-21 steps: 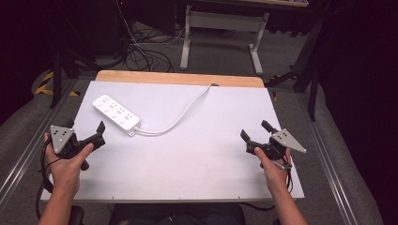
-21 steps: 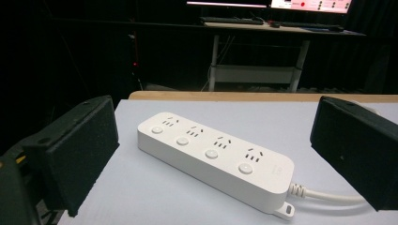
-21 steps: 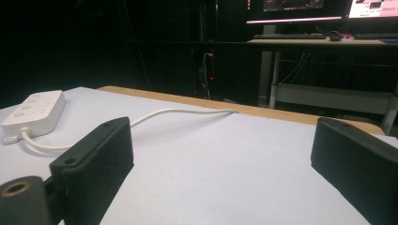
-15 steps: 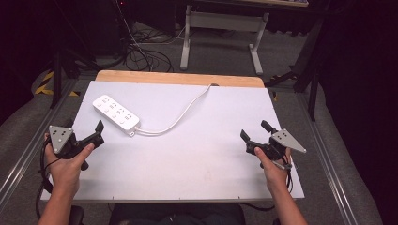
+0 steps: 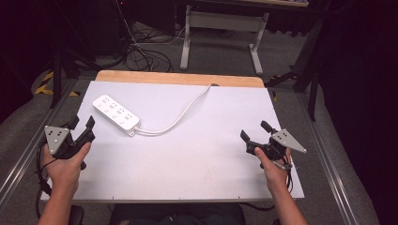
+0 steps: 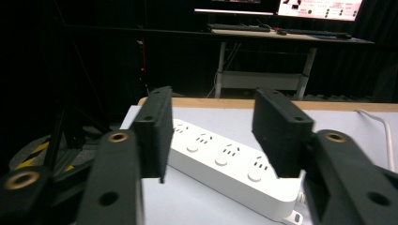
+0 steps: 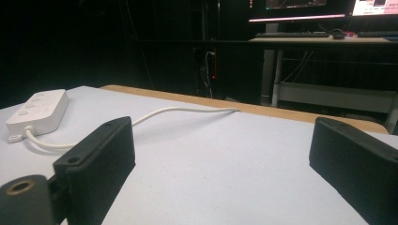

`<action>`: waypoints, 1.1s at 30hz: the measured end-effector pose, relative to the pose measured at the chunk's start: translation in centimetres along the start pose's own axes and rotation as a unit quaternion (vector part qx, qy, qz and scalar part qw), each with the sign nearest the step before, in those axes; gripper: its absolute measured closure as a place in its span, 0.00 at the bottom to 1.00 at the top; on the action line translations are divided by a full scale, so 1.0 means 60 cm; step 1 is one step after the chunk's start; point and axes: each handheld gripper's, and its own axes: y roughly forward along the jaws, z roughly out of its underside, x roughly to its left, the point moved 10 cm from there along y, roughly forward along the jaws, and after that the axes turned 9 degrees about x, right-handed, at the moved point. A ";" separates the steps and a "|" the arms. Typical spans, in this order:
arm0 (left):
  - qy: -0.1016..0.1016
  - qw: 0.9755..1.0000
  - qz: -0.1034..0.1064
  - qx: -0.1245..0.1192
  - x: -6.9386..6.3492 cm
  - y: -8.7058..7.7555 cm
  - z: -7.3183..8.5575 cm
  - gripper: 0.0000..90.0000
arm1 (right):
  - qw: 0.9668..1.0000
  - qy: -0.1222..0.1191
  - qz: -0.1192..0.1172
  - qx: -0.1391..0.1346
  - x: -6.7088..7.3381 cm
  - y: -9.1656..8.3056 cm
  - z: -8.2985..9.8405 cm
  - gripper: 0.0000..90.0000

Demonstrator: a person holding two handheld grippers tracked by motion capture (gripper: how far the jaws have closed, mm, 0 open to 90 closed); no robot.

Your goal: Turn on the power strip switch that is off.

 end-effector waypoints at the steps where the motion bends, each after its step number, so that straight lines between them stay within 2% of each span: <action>1: -0.001 1.000 0.000 0.000 0.001 0.000 0.000 0.61 | 1.000 0.001 -0.002 -0.001 0.001 0.000 -0.001 0.08; 12: 0.000 1.000 -0.012 -0.005 0.011 -0.004 -0.004 0.82 | 1.000 0.000 -0.004 -0.001 0.001 0.000 -0.001 0.08; 24: 0.004 1.000 -0.010 0.000 0.012 -0.003 -0.002 0.91 | 1.000 -0.005 -0.004 -0.002 0.002 -0.002 -0.003 0.08; 33: -0.005 1.000 -0.012 0.009 0.017 -0.003 -0.001 0.96 | 1.000 -0.008 -0.005 0.002 0.004 -0.002 -0.001 0.09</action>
